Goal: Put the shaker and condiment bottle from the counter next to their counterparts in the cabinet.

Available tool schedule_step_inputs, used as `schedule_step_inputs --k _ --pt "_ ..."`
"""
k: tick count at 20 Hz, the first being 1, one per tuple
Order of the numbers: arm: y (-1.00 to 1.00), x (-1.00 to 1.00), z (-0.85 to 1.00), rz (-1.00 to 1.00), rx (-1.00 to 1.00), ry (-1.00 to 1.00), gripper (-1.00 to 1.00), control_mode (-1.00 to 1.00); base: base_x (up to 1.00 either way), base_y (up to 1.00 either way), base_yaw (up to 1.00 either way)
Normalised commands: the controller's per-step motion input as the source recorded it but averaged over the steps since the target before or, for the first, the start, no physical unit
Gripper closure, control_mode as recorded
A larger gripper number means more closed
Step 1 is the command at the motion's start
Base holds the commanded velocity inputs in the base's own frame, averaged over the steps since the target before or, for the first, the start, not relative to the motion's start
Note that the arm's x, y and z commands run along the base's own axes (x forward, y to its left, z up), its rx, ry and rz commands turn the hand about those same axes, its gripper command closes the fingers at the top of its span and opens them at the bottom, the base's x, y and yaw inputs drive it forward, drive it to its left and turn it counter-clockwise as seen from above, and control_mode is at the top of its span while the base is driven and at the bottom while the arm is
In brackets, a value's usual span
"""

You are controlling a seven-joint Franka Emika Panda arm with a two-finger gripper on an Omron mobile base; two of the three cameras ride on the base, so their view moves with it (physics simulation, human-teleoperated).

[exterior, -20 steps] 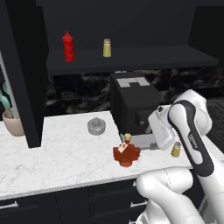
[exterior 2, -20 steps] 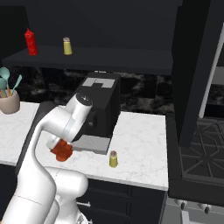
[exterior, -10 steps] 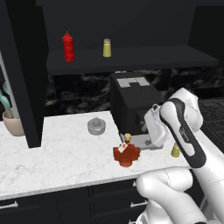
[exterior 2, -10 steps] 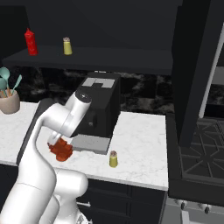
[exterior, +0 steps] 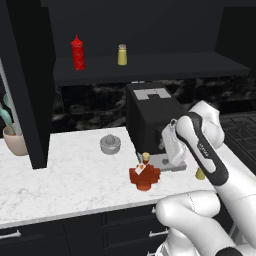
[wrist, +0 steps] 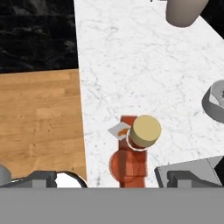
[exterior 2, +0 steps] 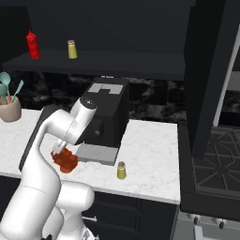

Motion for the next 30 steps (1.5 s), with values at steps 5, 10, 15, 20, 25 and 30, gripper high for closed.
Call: schedule_step_inputs --k 5,10,15,20,25,30 --pt "0.01 0.12 -0.11 -0.01 -0.01 0.00 -1.00 -1.00 0.00 0.00 0.00" --pt "0.00 0.05 -0.15 -0.01 -0.01 0.00 -1.00 -1.00 0.00 0.00 0.00" --pt "0.03 0.09 -0.19 -0.01 -0.02 -0.01 -1.00 -1.00 0.00 0.00 0.00" --pt "0.03 0.11 -0.17 -0.01 -0.01 0.00 -1.00 -1.00 0.00 0.00 0.00" --pt "0.00 0.01 -0.13 0.00 0.00 0.00 -1.00 -1.00 0.00 0.00 0.00" --pt "0.00 0.00 -0.13 0.00 0.00 0.00 -1.00 -1.00 0.00 0.00 0.00"
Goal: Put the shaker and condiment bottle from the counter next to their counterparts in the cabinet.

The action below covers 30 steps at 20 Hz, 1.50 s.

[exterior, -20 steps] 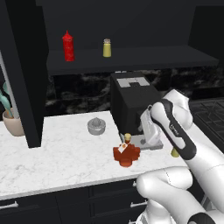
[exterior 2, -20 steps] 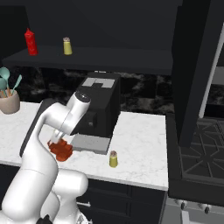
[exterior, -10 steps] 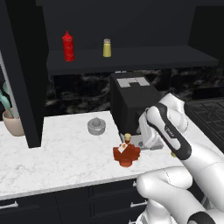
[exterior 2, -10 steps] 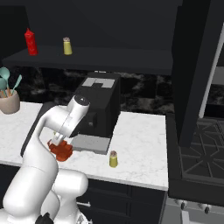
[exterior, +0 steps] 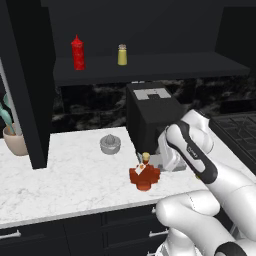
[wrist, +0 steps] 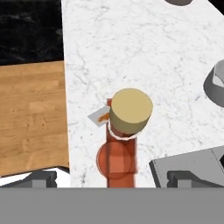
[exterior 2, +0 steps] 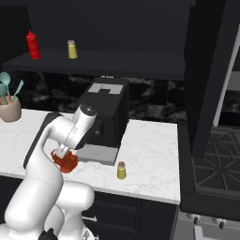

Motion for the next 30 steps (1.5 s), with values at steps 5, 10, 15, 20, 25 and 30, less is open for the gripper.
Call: schedule_step_inputs --k 5,10,15,20,25,30 --pt "0.00 0.00 -0.13 0.00 0.00 0.00 -1.00 -1.00 0.00 0.00 0.00" --pt "0.03 0.00 -0.15 0.00 0.00 0.00 -1.00 -1.00 0.00 0.00 0.00" --pt "0.04 0.00 -0.15 0.00 0.00 0.00 -1.00 -1.00 0.00 0.00 0.00" --pt "0.10 0.03 -0.20 0.00 -0.02 0.00 -1.00 -1.00 0.00 0.00 0.00" --pt "0.09 0.05 -0.22 0.00 -0.01 0.00 -1.00 -1.00 0.00 0.00 0.00" --pt "0.04 0.04 -0.21 0.00 0.00 0.00 -1.00 -1.00 0.00 0.00 0.00"
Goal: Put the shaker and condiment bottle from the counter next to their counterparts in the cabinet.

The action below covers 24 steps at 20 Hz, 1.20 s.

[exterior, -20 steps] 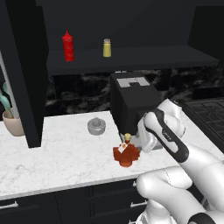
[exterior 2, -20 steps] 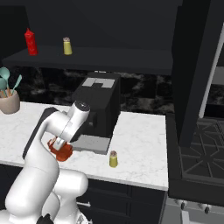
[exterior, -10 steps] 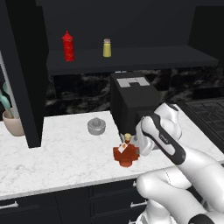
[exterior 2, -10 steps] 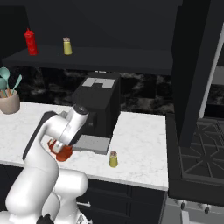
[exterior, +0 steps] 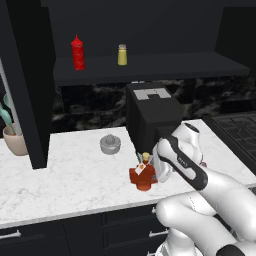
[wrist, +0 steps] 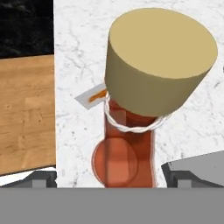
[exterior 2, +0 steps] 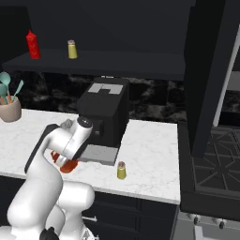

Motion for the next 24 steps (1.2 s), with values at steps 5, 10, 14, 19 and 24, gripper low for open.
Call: schedule_step_inputs --k 5,10,14,19,24 --pt "0.04 0.07 -0.24 0.00 0.00 0.00 -1.00 -1.00 0.00 0.00 0.00" --pt "0.05 0.06 -0.26 0.00 -0.01 0.00 -1.00 -1.00 0.00 0.00 0.00" --pt "0.31 0.00 -0.31 0.00 -0.12 0.00 1.00 -1.00 0.00 0.00 0.00" --pt "0.04 0.01 -0.16 0.00 -0.01 0.00 1.00 -1.00 0.00 0.00 0.00" --pt "-0.06 -0.17 -0.05 0.00 0.04 -0.03 1.00 -1.00 0.00 0.00 0.00"
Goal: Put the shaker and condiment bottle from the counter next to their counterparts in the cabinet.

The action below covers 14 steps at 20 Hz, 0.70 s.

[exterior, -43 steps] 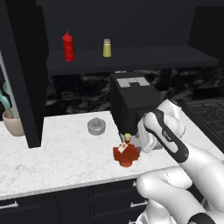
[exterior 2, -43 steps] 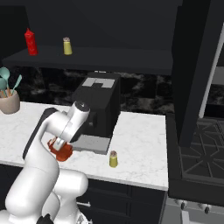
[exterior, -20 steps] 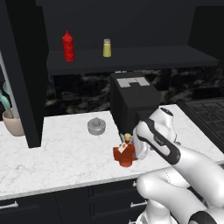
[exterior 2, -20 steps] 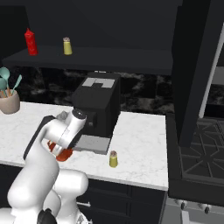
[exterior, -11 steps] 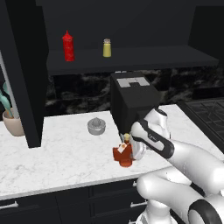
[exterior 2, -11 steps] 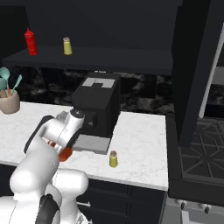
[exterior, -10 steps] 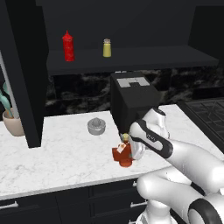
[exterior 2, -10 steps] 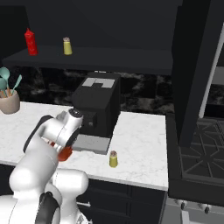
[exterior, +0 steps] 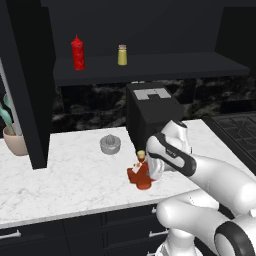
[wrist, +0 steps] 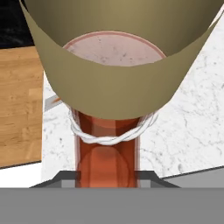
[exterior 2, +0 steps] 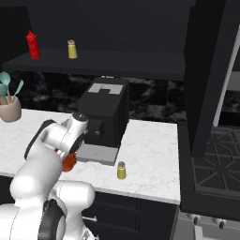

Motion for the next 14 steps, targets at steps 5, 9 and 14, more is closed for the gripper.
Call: schedule_step_inputs --k 5,9,14 --pt "0.00 -0.20 0.11 -0.02 0.03 -0.08 1.00 -1.00 0.00 0.00 0.00" --pt "0.04 -0.03 0.53 -0.04 0.00 -0.05 1.00 -1.00 0.00 0.00 0.00" --pt "0.14 0.00 0.61 -0.11 0.00 -0.02 1.00 -1.00 0.00 0.00 0.00"
